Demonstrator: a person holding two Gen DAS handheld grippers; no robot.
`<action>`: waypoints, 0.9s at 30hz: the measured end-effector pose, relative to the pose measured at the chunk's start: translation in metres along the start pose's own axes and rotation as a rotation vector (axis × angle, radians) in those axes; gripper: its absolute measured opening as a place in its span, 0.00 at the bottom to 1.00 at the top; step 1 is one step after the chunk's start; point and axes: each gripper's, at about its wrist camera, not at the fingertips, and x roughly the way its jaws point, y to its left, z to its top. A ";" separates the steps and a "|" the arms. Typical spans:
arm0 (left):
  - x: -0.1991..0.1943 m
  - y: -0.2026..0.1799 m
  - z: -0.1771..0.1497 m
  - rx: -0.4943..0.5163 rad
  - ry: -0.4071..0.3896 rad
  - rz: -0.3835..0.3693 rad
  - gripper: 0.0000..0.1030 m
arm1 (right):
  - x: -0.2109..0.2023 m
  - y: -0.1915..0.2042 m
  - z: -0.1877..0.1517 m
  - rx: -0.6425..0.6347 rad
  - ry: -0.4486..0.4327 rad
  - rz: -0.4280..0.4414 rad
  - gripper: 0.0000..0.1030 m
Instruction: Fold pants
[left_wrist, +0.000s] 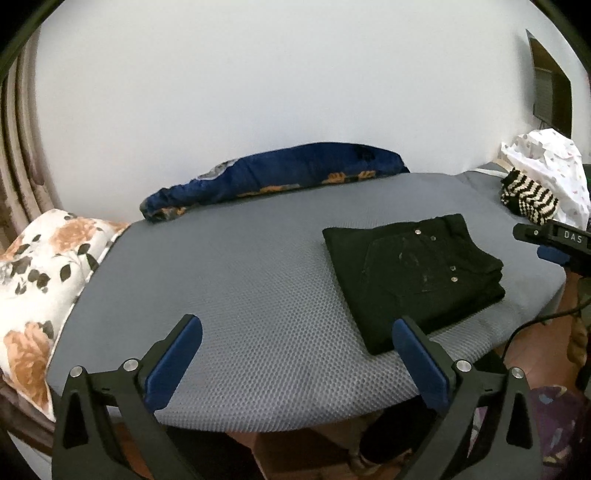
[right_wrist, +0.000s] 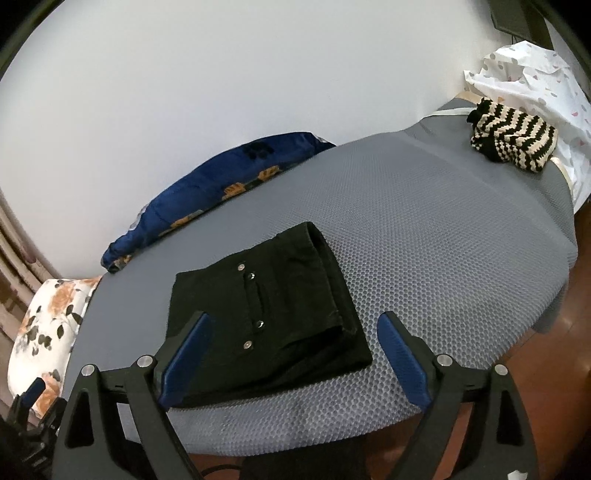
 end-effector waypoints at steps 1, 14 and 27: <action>-0.003 -0.001 0.000 0.001 -0.004 0.001 0.99 | -0.004 0.001 -0.001 0.001 -0.007 0.007 0.89; -0.009 -0.009 -0.009 0.014 0.010 -0.008 0.99 | -0.001 0.001 -0.004 -0.007 0.003 0.003 0.93; -0.013 -0.011 -0.013 0.008 -0.011 -0.016 0.99 | 0.004 0.001 -0.007 -0.011 0.019 -0.014 0.93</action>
